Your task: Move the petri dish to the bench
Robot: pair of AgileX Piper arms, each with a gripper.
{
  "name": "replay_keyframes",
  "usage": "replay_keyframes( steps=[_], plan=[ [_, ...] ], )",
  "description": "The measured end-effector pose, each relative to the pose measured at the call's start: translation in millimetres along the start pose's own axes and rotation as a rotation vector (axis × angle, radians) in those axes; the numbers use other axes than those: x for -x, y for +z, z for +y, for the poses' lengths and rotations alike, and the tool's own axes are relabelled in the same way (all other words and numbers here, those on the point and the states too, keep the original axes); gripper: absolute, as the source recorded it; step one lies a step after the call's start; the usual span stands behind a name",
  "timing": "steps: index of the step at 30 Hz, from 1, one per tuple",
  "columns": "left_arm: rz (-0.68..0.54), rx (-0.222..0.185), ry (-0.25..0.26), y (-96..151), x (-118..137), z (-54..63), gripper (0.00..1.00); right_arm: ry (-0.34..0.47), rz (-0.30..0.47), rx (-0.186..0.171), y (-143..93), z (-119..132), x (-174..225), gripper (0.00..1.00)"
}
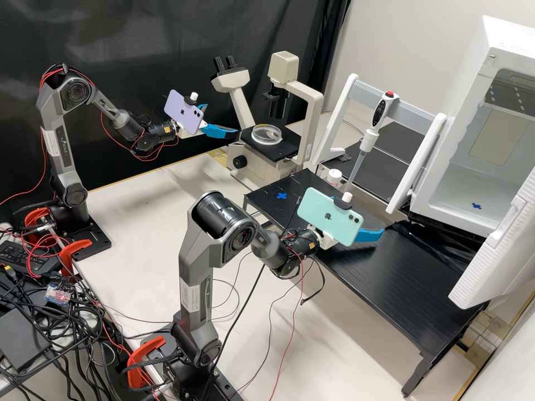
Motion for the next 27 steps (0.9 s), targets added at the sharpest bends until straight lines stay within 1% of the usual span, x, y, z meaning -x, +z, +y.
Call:
replay_keyframes(
  steps=[8, 12, 16, 17, 19, 21, 23, 25, 26, 27],
  plan=[
    [0.000, 0.000, 0.000, 0.0, 0.0, 0.0, 1.00, 0.000, 0.000, 0.000, 0.2, -0.2, 0.3, 1.00],
    [0.000, 0.000, 0.000, 0.0, 0.0, 0.0, 1.00, -0.001, 0.001, 0.000, 0.0, -0.6, 8.5, 1.00],
    [0.000, 0.000, 0.000, 0.0, 0.0, 0.0, 1.00, 0.009, 0.029, -0.003, -6.9, -0.2, 18.2, 1.00],
    [0.000, 0.000, 0.000, 0.0, 0.0, 0.0, 1.00, 0.013, 0.042, -0.012, -10.9, -1.4, 21.9, 1.00],
    [0.000, 0.000, 0.000, 0.0, 0.0, 0.0, 1.00, 0.007, 0.072, -0.014, -18.8, -4.8, 27.3, 1.00],
    [0.000, 0.000, 0.000, 0.0, 0.0, 0.0, 1.00, -0.002, 0.134, 0.003, -32.2, -9.7, 35.0, 1.00],
    [0.000, 0.000, 0.000, 0.0, 0.0, 0.0, 1.00, -0.011, 0.167, 0.012, -41.6, -13.7, 39.0, 1.00],
    [0.000, 0.000, 0.000, 0.0, 0.0, 0.0, 1.00, -0.016, 0.193, 0.012, -53.0, -19.3, 43.4, 1.00],
    [0.000, 0.000, 0.000, 0.0, 0.0, 0.0, 1.00, -0.029, 0.220, 0.026, -61.2, -24.8, 46.5, 1.00],
    [0.000, 0.000, 0.000, 0.0, 0.0, 0.0, 1.00, -0.044, 0.248, 0.051, -67.8, -29.2, 49.2, 1.00]
  ],
)
